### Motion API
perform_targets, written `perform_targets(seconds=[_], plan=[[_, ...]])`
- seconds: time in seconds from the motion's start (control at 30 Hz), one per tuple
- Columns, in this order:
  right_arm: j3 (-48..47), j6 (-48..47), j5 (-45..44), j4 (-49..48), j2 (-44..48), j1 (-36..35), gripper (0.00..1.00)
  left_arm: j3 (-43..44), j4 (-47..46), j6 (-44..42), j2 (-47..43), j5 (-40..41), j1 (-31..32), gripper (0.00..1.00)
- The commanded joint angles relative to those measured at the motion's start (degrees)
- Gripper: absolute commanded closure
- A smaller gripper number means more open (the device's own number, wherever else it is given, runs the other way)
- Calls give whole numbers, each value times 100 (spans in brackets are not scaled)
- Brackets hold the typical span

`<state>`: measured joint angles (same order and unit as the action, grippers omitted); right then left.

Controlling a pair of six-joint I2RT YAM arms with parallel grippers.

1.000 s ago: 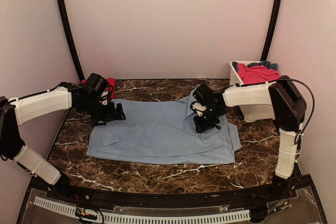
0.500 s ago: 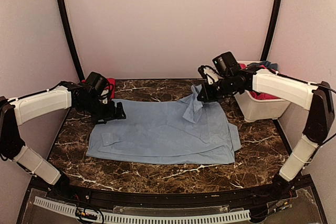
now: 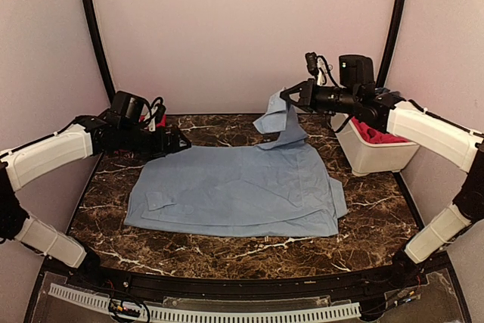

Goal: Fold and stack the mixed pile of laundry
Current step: Adjust the 1/3-folded shirt at the center of the board.

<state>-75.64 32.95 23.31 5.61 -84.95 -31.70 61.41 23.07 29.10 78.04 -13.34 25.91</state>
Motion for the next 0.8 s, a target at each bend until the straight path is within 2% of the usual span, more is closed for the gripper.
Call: perform_targets(seconds=[0.0,0.1,0.3,0.53,0.57,0.63,0.67,0.77], plan=[[260,964,377,-1777,81,-14,100,-441,-1789,116,-682,-1035,32,1],[359,1289,415,-2303,-52,-85,100,-524,-2241,256,-720,-1431,89,1],[635,1384,217,-2660,-185,-436,100,-245,-2189,64,-403,-1202,427,1],[2911,2042,-324,-3895,232,-981,100,-268,-1780,-122,-240,-803,432,1],[3252,2157,-461,-4054,281,-1084,98,-289,-1725,-141,-196,-778,428,1],[3789,2333,-616,-4099,350,-1256,79,-319,-1634,-170,-118,-773,430,1],[3972,2381,-602,-3972,385,-1302,74,-325,-1602,-182,-94,-783,432,1],[4297,2299,-696,-2765,824,-1346,67,-383,-1490,-243,-50,-785,432,1]])
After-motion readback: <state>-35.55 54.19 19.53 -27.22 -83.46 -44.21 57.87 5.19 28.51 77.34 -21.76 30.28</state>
